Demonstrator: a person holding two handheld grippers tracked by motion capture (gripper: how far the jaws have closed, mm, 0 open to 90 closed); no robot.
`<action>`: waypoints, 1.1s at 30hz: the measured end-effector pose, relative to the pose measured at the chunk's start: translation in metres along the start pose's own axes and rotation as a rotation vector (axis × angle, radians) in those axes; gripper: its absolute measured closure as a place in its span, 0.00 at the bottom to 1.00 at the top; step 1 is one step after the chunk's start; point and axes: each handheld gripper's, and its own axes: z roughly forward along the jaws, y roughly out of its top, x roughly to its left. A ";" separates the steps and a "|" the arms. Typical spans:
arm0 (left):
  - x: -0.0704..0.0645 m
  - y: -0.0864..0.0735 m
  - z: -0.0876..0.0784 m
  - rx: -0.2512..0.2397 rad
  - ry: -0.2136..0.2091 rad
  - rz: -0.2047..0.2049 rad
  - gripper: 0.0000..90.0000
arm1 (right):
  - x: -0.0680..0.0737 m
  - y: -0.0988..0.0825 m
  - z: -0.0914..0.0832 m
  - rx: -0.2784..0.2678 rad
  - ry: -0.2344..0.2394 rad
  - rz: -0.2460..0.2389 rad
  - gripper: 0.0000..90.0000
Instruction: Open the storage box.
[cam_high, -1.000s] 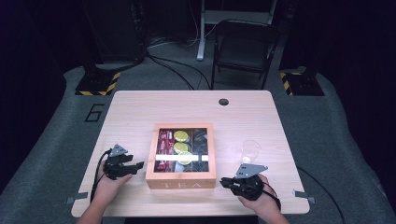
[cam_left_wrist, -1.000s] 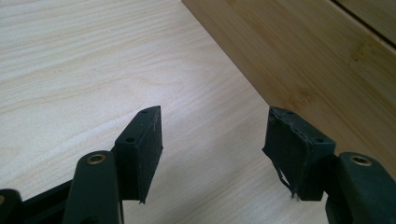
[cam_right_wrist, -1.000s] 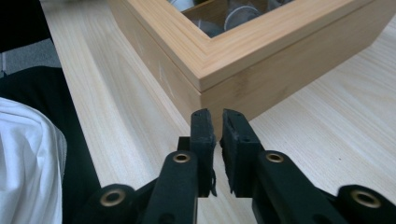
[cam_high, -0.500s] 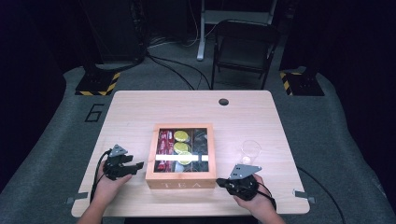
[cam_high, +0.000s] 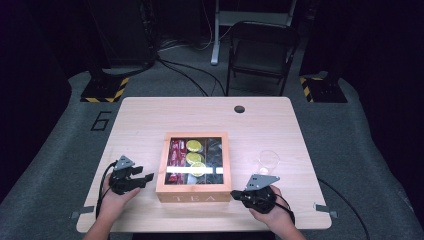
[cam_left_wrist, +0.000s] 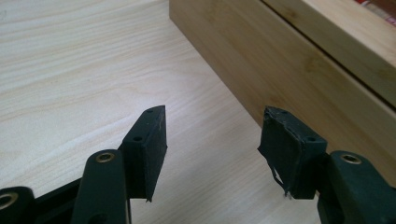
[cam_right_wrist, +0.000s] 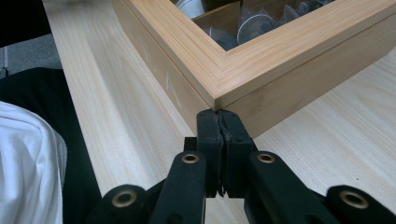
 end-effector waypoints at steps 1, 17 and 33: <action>-0.001 0.000 -0.002 -0.006 -0.004 0.006 0.46 | 0.000 0.000 0.000 -0.002 0.002 0.000 0.98; -0.026 0.007 -0.037 -0.094 -0.057 0.059 0.49 | -0.001 0.019 -0.011 -0.123 0.004 0.030 0.96; -0.064 0.022 -0.055 -0.166 -0.093 0.175 0.49 | -0.004 0.033 -0.014 -0.174 -0.006 0.041 0.96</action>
